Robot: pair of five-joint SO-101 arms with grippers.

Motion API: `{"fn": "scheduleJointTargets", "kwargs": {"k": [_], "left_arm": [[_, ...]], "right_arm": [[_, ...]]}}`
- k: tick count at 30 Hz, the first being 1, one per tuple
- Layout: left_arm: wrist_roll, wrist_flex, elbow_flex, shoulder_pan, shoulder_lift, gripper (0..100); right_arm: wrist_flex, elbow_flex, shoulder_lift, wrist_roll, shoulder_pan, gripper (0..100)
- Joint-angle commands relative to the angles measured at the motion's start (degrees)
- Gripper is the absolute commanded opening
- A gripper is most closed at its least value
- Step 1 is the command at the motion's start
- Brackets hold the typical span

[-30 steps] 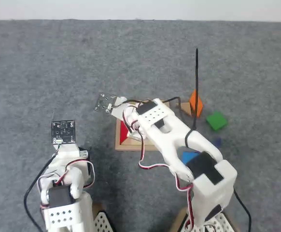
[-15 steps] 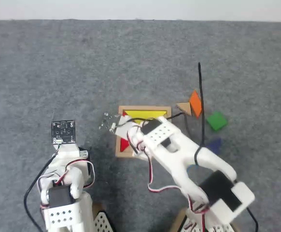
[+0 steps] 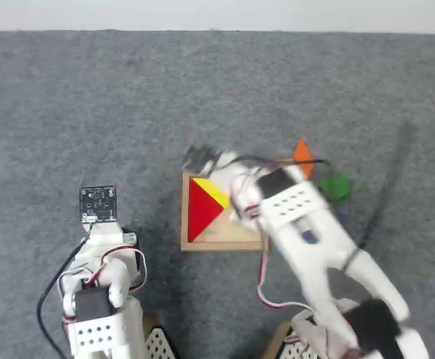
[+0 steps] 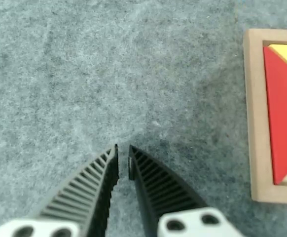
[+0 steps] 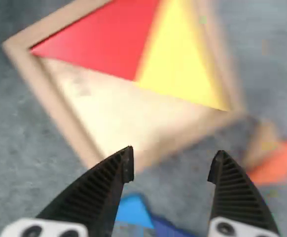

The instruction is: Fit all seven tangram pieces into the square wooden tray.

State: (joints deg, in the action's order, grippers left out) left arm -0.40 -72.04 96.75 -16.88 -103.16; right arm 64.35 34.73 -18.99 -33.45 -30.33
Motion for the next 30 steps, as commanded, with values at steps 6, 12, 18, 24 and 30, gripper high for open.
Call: {"fn": "scheduleJointTargets", "kwargs": {"k": [6,12,18,24,30], "left_arm": [[-0.26,-0.18,-0.31,0.35,-1.05,4],[-0.26,-0.18,-0.31,0.35,-1.05,4],[-0.26,-0.18,-0.31,0.35,-1.05,4],[-0.26,-0.18,-0.31,0.35,-1.05,4],[-0.26,-0.18,-0.31,0.35,-1.05,4]], "right_arm": [[-6.20,-4.57,3.30,0.53,14.29,26.6],[-12.18,-10.73,17.36,0.35,18.86,26.6],[-13.85,-19.60,28.26,0.62,21.32,26.4],[-13.76,-27.08,37.23,0.70,22.73,26.4],[-13.85,-29.54,42.24,0.79,23.43,26.3]]}}
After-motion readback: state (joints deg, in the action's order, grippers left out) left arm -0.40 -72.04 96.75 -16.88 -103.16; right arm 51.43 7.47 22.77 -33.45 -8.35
